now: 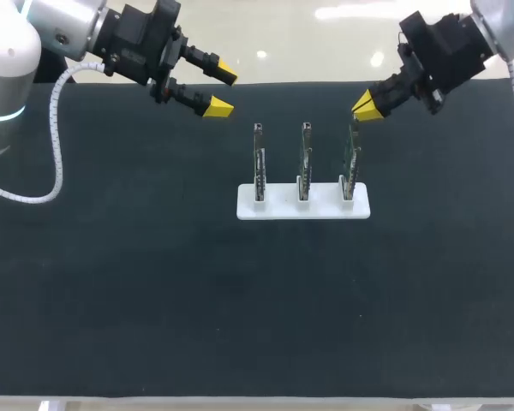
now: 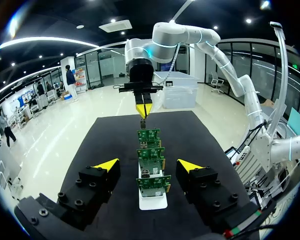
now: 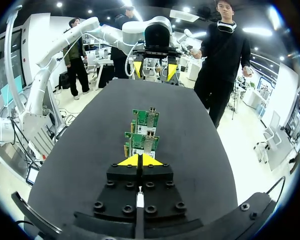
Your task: Pick up the optical module with the left hand, and insert it into the network port with the right hand.
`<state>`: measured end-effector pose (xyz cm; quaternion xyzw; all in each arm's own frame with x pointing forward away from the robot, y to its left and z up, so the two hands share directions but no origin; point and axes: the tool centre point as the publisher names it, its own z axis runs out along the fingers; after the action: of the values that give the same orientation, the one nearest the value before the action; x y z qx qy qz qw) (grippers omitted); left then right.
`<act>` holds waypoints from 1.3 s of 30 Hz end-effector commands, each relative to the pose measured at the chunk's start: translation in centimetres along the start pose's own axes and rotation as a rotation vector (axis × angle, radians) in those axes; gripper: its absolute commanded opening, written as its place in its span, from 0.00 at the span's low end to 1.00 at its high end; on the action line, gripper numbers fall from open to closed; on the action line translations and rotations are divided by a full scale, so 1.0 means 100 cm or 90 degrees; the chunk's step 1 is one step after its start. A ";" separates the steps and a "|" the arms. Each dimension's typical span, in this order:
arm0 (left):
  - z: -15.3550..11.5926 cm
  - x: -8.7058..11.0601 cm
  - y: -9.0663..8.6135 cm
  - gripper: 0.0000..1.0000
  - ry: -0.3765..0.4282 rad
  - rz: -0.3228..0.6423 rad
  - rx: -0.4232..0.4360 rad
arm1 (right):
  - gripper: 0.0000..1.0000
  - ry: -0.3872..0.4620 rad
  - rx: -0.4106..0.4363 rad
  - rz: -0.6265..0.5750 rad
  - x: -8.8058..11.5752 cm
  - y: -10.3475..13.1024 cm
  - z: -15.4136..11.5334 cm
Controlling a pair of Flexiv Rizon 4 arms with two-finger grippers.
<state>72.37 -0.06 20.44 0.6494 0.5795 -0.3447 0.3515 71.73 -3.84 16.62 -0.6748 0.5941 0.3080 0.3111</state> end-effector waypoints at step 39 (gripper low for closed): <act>0.000 -0.001 0.001 1.00 0.002 -0.001 0.001 | 0.00 0.002 0.017 0.012 -0.009 0.001 -0.009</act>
<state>72.37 -0.06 20.44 0.6494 0.5795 -0.3448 0.3515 72.02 -3.65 16.47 -0.6648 0.5990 0.3084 0.3226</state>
